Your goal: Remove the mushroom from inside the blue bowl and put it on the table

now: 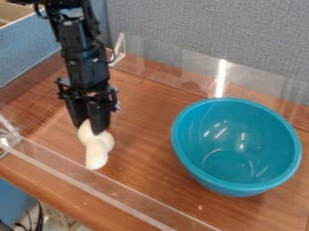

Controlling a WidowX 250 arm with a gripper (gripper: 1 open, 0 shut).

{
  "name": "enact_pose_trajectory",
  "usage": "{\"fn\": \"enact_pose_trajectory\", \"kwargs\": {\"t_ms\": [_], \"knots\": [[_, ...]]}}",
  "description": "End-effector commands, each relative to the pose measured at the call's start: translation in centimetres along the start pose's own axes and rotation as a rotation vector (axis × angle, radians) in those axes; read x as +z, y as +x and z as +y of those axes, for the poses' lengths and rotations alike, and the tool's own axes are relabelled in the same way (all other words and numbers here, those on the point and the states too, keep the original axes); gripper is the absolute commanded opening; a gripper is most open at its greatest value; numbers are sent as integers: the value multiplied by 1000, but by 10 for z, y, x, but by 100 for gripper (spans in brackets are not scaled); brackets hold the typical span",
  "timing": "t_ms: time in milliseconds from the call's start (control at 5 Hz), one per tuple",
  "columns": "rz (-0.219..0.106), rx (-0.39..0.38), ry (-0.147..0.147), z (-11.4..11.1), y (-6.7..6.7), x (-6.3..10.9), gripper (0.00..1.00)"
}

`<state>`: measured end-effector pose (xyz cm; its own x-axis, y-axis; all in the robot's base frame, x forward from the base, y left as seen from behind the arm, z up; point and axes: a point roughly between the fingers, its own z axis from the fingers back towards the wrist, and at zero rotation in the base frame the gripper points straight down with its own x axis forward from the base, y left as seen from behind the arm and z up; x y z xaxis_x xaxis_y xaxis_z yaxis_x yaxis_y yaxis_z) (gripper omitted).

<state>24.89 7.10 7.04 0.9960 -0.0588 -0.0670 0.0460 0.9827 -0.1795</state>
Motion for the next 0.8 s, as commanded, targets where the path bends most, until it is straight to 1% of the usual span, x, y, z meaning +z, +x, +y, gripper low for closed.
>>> {"fn": "enact_pose_trajectory", "kwargs": {"t_ms": [0,200,600], "knots": [[-85,8,32,5,8,26,0],[-93,11,30,9,12,28,0],[-87,16,28,16,21,21,0]]}}
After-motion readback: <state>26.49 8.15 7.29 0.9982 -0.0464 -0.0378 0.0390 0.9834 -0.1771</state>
